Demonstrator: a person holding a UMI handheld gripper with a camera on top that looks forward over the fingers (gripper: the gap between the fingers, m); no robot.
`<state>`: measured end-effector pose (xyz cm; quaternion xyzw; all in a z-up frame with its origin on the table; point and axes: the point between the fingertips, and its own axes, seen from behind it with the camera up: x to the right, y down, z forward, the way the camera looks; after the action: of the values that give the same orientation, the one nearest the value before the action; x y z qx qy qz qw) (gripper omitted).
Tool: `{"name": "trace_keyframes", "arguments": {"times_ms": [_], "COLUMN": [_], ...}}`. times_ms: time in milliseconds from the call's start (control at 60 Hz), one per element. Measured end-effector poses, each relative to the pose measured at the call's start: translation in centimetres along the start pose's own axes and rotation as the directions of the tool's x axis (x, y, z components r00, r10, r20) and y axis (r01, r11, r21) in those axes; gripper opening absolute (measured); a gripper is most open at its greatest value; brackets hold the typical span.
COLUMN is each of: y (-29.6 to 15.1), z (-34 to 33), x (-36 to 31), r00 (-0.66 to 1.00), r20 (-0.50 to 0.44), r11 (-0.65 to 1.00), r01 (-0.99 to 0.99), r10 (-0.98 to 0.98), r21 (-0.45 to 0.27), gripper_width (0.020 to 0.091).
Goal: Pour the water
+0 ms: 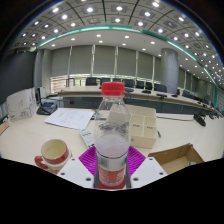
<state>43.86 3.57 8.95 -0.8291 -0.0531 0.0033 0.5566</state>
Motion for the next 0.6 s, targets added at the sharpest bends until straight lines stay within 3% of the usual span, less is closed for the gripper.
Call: {"name": "trace_keyframes", "arguments": {"times_ms": [50,83,117,233,267,317,367,433,600], "y": [1.5,1.3,1.6,1.7,2.1,2.7,2.9,2.7,1.1], "z": [1.3,1.0,0.8,0.7,0.3,0.4,0.1,-1.5,-6.5], "x": [-0.6,-0.5,-0.4,-0.2,-0.1,-0.6,-0.6,-0.4,-0.5], "r00": [1.0,1.0,1.0,0.999,0.999,0.997,0.993,0.989,0.993], "r20": [0.003,0.005,0.003,0.0,-0.003,0.019,0.015,-0.008,-0.074], "r11": [1.0,0.999,1.0,0.999,0.999,0.996,0.99,0.985,0.988], "r01": [-0.014,-0.018,-0.021,-0.042,-0.051,-0.076,-0.118,-0.145,-0.098], "r10": [0.014,0.018,0.021,0.042,0.051,0.077,0.12,0.144,0.089], "r21": [-0.012,0.028,0.022,0.014,-0.015,-0.048,-0.073,-0.091,-0.122], "gripper_width": [0.0365,0.0365,0.0378,0.0534,0.0611,0.0876,0.0825,0.0867,0.0858]}}
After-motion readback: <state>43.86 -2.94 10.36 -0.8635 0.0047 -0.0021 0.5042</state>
